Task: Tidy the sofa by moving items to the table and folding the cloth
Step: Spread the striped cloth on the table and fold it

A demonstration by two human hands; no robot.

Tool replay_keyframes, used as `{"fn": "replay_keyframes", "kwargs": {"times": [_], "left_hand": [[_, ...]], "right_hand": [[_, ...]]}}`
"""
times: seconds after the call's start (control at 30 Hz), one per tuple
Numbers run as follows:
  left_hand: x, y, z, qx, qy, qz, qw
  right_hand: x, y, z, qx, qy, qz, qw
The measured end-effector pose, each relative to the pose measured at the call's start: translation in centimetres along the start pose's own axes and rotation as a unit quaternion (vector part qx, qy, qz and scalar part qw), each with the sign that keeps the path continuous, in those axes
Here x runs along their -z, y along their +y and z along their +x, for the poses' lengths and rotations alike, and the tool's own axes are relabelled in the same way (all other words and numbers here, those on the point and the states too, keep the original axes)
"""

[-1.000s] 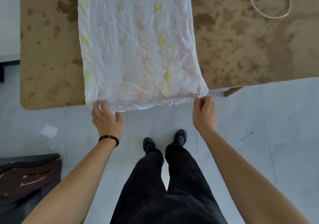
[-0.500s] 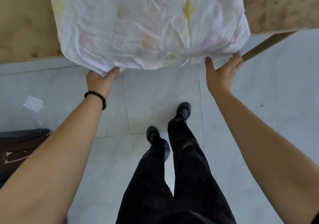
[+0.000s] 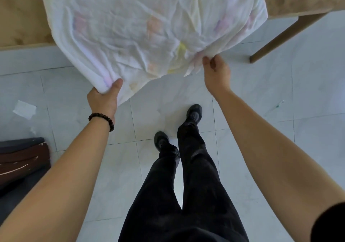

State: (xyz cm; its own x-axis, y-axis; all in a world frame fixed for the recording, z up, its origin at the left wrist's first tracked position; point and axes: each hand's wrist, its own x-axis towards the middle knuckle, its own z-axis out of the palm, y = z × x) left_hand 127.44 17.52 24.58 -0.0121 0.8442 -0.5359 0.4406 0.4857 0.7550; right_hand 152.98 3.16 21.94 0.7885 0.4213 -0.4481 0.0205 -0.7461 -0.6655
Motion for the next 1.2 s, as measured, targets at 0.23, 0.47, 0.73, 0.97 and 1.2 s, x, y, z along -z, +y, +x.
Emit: {"fn": "replay_keyframes", "kwargs": {"times": [0.23,0.47,0.73,0.97,1.2], "left_hand": [[-0.7,-0.6,-1.5,-0.002,0.021,-0.003,1.0],[-1.6,1.9,1.9,-0.038,-0.046,0.086,0.994],[-1.9,4.9,4.0,-0.046,-0.052,0.002,0.998],[0.3,-0.7,-1.2,0.079,-0.071,-0.061,0.993],[6.4,0.4,-9.4,0.142,-0.161,-0.097,0.972]], "right_hand": [[2.9,3.5,-3.1,-0.071,0.152,-0.058,0.984],[3.2,0.8,2.7,-0.053,0.012,-0.002,0.998],[2.6,-0.5,4.0,-0.014,-0.116,0.085,0.99],[3.9,2.7,-3.7,-0.147,-0.122,0.214,0.958],[9.1,-0.6,-12.0,-0.205,-0.096,0.311,0.923]]}}
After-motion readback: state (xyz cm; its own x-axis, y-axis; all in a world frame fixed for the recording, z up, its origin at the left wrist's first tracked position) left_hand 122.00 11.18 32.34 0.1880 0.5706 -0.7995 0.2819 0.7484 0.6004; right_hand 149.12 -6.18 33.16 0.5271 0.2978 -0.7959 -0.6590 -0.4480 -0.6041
